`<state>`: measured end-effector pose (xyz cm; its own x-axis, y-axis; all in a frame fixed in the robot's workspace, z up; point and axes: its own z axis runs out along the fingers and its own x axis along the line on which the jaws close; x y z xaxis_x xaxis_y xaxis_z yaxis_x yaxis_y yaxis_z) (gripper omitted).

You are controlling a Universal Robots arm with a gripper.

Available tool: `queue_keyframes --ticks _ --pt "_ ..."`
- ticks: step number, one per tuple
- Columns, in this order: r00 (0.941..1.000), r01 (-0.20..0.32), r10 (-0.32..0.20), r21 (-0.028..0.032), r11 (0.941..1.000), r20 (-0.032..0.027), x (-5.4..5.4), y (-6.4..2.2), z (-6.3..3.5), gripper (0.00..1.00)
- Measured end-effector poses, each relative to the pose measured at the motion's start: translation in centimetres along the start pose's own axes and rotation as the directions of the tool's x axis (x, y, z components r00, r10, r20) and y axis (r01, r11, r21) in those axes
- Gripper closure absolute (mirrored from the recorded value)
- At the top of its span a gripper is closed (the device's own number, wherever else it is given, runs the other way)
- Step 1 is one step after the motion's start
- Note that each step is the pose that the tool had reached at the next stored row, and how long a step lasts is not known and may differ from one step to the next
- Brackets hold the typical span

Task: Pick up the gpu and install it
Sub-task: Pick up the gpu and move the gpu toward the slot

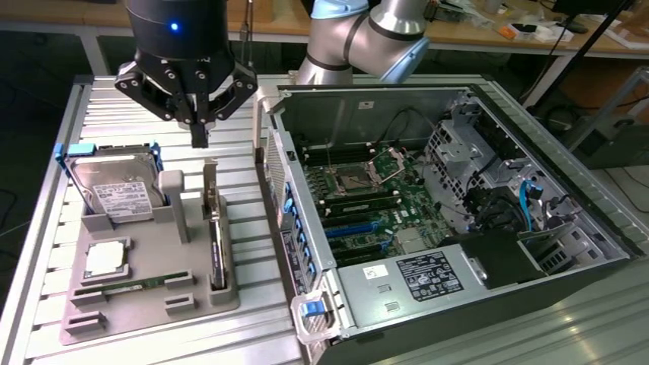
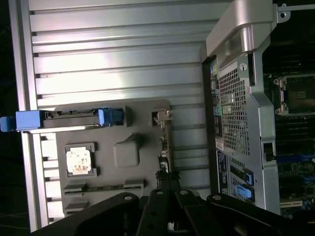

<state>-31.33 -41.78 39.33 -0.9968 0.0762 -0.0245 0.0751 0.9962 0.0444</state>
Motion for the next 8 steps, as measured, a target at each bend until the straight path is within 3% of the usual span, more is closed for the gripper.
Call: queue_keyframes --ticks 8 --pt "1.0000 0.000 0.000 0.0000 1.0000 0.0000 -0.06 -0.80 -0.03 0.89"
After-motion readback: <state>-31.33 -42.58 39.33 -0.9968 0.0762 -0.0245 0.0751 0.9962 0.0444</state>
